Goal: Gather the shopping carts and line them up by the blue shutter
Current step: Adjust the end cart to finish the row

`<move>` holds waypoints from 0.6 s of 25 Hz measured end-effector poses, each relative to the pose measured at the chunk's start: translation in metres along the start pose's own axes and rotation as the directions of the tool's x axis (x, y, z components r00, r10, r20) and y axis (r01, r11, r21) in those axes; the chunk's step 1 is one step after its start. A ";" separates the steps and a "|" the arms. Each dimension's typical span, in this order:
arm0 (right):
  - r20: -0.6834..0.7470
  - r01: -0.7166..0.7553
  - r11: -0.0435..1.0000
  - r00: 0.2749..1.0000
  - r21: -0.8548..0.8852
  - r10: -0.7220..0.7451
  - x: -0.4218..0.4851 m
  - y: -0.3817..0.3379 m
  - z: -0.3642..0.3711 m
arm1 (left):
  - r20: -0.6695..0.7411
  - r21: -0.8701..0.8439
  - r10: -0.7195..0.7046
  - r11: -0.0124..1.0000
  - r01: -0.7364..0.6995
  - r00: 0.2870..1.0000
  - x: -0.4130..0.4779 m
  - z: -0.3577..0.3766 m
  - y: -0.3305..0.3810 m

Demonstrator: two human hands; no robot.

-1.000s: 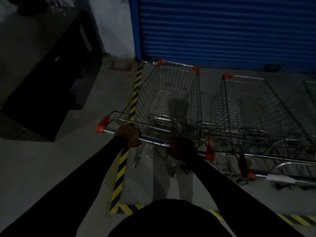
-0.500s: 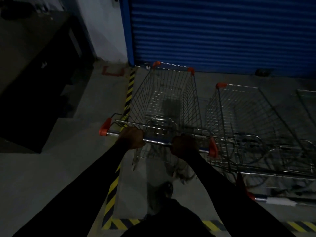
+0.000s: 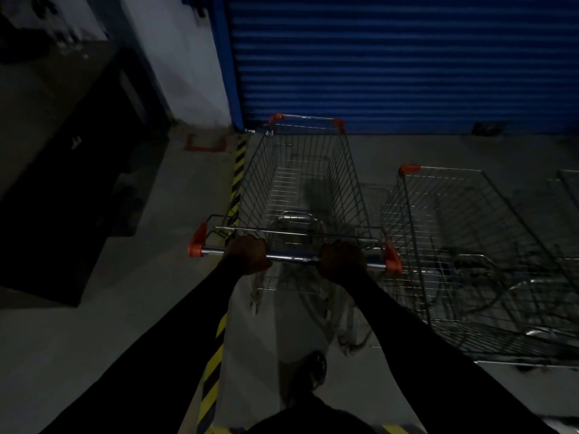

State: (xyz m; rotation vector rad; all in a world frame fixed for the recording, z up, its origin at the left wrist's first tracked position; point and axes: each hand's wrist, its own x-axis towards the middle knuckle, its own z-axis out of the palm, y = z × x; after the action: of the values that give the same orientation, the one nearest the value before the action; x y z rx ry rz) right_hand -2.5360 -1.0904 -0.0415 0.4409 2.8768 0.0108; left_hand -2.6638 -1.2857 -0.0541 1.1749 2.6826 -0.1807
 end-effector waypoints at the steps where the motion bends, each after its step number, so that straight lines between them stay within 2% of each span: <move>1: -0.001 0.004 1.000 1.000 -0.002 -0.004 0.001 -0.001 0.000 | 0.008 -0.011 -0.004 1.000 0.004 1.000 -0.001 0.000 -0.001; 4: -0.001 0.016 1.000 1.000 0.009 -0.016 -0.004 -0.006 0.001 | 0.058 0.057 -0.014 0.998 0.011 0.998 -0.006 0.004 -0.006; 6: 0.010 0.022 0.999 1.000 0.028 -0.022 -0.012 -0.013 0.002 | 0.125 0.052 -0.085 0.996 0.079 0.989 -0.014 0.002 -0.007; 7: 0.014 0.024 0.999 1.000 0.040 -0.025 -0.016 -0.016 0.002 | 0.122 0.047 -0.093 0.995 0.088 0.988 -0.020 0.001 -0.008; 10: 0.012 0.041 0.998 0.999 0.044 -0.042 -0.032 -0.024 0.007 | 0.008 0.084 0.019 0.996 -0.020 1.000 -0.042 0.012 -0.011; 15: 0.009 0.047 0.998 0.999 0.030 -0.048 -0.060 -0.038 0.017 | 0.016 0.074 0.022 0.997 -0.023 1.000 -0.070 0.021 -0.010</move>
State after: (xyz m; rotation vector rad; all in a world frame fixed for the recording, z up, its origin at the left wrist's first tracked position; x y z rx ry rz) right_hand -2.4879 -1.1446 -0.0461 0.3767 2.8805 -0.0416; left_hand -2.6220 -1.3457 -0.0575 1.2193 2.6692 -0.2864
